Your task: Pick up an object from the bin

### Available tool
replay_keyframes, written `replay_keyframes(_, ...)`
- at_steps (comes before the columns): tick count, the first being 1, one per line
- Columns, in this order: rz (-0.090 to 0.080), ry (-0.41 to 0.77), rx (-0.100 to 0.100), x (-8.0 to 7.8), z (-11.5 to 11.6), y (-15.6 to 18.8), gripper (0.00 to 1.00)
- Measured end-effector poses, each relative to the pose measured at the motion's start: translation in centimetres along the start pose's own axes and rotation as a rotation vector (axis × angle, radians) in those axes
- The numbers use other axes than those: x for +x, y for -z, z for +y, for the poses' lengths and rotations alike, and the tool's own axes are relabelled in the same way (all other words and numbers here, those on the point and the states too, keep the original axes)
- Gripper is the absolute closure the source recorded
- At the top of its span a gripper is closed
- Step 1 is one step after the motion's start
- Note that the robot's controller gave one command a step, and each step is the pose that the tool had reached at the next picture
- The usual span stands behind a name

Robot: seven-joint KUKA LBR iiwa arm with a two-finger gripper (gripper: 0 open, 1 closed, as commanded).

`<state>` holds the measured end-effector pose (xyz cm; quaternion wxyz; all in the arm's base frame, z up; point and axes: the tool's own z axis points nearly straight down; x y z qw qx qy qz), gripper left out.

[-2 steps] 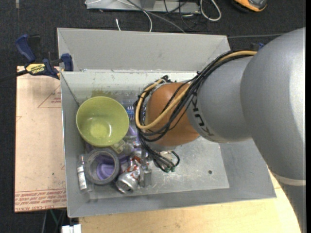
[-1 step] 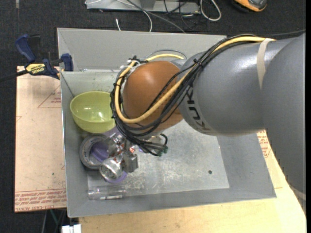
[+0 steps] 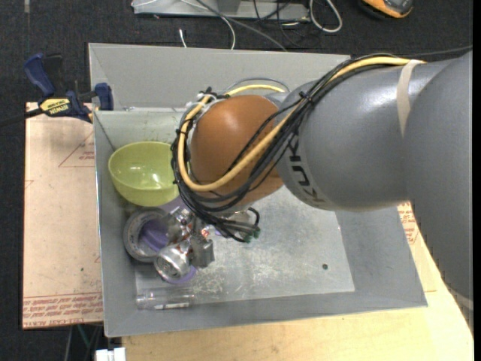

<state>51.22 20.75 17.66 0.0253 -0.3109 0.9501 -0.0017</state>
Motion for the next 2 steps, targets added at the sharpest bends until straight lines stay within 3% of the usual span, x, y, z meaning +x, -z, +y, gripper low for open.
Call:
replay_keyframes(1, 0.0, 0.014, -0.001, -0.6, 0.5, 10.4, 1.0)
replay_keyframes(2, 0.007, 0.011, -0.003, 0.2, -0.3, 1.4, 1.0)
